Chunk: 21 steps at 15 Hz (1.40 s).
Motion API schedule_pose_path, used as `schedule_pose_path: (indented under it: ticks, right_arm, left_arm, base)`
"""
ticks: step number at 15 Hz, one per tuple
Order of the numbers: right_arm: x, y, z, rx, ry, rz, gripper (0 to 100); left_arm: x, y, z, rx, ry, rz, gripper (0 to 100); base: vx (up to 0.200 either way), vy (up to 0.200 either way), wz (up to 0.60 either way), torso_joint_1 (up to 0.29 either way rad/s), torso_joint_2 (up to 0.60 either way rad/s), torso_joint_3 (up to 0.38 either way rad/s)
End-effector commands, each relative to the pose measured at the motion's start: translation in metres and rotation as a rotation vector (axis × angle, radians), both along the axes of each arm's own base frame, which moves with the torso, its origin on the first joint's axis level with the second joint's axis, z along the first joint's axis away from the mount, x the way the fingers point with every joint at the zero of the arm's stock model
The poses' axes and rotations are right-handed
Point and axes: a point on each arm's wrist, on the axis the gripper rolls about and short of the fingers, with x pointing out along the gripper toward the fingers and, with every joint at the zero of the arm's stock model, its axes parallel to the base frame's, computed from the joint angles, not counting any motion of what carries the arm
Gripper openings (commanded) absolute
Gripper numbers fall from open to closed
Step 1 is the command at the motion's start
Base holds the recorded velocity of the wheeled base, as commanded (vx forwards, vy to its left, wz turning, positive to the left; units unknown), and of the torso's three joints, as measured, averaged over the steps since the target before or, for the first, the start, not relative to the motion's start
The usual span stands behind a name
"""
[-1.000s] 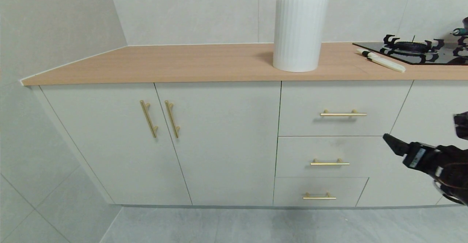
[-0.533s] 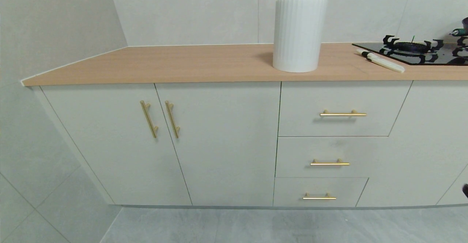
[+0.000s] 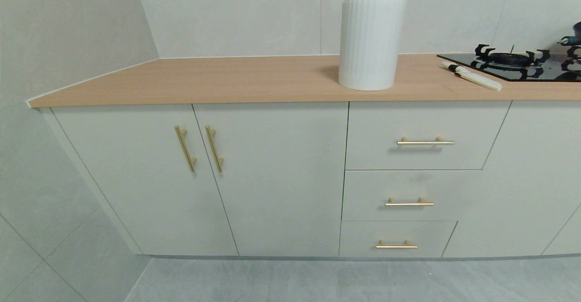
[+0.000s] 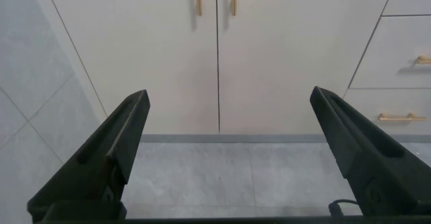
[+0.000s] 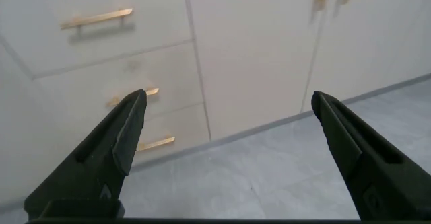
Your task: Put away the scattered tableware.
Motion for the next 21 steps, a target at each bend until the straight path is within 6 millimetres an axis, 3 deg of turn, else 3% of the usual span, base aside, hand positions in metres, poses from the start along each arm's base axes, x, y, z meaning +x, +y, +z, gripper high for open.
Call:
schedule_pose_path:
  ticks: [1, 7, 21]
  right_arm:
    - [-0.005, 0.003, -0.017, -0.010, -0.032, -0.010, 100]
    - [0.025, 0.011, -0.060, -0.047, -0.095, 0.383, 100]
    - [0.025, 0.011, -0.070, -0.047, 0.008, 0.403, 100]
  left_arm:
    - [0.000, 0.000, 0.000, 0.000, 0.000, 0.000, 100]
    - [0.000, 0.000, 0.000, 0.000, 0.002, 0.000, 100]
    - [0.000, 0.000, 0.000, 0.001, 0.000, 0.000, 100]
  base:
    - [0.000, 0.000, 0.00, 0.000, 0.00, 0.000]
    - [0.000, 0.000, 0.00, 0.000, 0.00, 0.000]
    - [0.000, 0.000, 0.00, 0.000, 0.00, 0.000]
